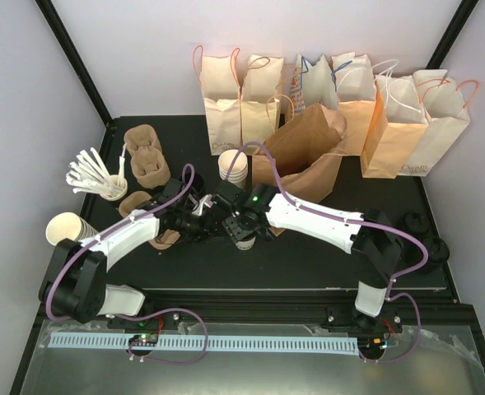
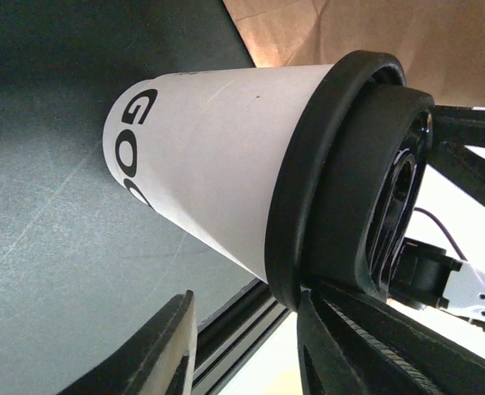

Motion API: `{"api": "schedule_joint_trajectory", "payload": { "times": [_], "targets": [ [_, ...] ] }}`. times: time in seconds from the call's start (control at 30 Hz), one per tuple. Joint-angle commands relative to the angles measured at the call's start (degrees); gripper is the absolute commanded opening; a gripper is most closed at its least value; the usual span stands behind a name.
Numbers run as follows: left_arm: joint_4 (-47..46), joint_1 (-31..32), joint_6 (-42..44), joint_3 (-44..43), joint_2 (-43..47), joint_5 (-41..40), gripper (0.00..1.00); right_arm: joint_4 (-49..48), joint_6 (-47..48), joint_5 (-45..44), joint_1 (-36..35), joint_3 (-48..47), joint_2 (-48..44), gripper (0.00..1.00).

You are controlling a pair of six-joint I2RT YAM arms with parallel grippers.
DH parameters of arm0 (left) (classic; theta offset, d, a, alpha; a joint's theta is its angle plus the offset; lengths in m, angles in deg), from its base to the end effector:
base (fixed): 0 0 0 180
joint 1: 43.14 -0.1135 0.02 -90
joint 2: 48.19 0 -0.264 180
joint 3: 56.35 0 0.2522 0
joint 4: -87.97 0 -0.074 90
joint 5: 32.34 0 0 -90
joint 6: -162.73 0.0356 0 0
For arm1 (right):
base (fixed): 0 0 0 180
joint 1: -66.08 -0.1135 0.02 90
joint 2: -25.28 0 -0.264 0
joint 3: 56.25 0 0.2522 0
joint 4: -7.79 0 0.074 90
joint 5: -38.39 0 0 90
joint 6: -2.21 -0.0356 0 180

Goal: Pack the takeout coffee

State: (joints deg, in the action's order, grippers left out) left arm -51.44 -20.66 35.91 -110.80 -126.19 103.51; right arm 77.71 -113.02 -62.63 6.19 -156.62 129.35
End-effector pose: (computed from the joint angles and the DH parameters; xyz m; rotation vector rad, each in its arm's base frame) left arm 0.2114 -0.1151 0.1821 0.0799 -2.8166 1.3494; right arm 0.1898 0.3137 0.2488 -0.7973 2.6857 0.0736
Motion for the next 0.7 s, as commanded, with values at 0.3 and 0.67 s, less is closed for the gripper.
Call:
{"api": "schedule_joint_trajectory", "payload": {
  "times": [0.3,0.67],
  "targets": [
    [10.42,-1.4,-1.84,-4.02,7.49,-5.48,0.5,2.23,17.64,3.76,-0.6,9.5,-7.03,0.6],
    [1.11,-3.06,-5.34,-2.16,8.22,0.68,0.51,3.85,23.79,4.34,-0.54,3.8,-8.94,0.6]
  ]
}}
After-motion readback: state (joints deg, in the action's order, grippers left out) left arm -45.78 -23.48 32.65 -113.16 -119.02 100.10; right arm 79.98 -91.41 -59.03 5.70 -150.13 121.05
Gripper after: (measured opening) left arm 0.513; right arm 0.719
